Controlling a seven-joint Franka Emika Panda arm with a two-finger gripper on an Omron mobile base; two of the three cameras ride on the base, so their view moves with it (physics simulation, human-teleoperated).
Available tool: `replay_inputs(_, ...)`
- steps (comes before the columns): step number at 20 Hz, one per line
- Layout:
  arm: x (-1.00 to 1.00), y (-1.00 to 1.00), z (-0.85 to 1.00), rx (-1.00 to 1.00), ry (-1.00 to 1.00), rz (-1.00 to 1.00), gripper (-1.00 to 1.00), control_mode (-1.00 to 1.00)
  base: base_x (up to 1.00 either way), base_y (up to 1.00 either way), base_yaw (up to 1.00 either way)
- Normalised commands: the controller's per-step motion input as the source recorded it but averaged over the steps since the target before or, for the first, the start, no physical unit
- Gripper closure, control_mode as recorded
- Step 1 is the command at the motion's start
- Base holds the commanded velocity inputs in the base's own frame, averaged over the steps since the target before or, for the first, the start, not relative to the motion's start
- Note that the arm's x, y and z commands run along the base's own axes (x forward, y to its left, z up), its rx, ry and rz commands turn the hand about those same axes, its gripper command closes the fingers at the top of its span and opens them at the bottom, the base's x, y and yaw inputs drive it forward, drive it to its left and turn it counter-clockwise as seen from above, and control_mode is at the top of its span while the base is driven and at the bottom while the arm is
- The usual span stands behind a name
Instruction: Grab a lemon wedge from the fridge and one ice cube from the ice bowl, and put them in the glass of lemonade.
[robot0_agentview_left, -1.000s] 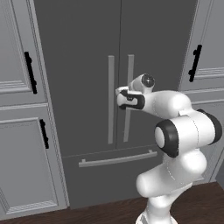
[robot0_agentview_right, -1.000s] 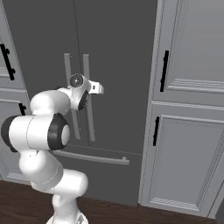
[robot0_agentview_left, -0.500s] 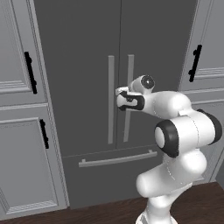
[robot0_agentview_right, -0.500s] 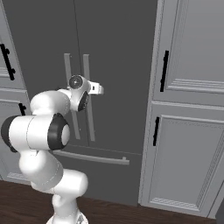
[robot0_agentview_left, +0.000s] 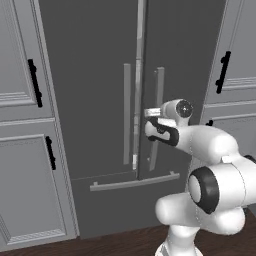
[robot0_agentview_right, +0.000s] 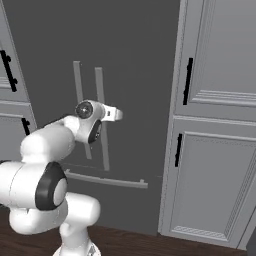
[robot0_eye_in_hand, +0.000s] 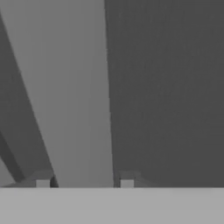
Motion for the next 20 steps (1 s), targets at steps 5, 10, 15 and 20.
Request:
replay_inputs(5,-1.00,-0.72,0.69,0.05,-0.06,-0.26,1.00,-1.00,0.00,0.00,0.00)
replay_inputs(10,-1.00,-0.73,0.92,0.06,-0.02,-0.31,-1.00,-1.00,0.00,0.00,0.00)
replay_inputs(15,-1.00,-0.46,1.00,0.18,-0.06,-0.28,-1.00,-1.00,0.00,0.00,0.00)
replay_inputs(20,-0.79,0.76,0.86,0.01,-0.09,-0.13,-1.00,-1.00,0.00,0.00,0.00)
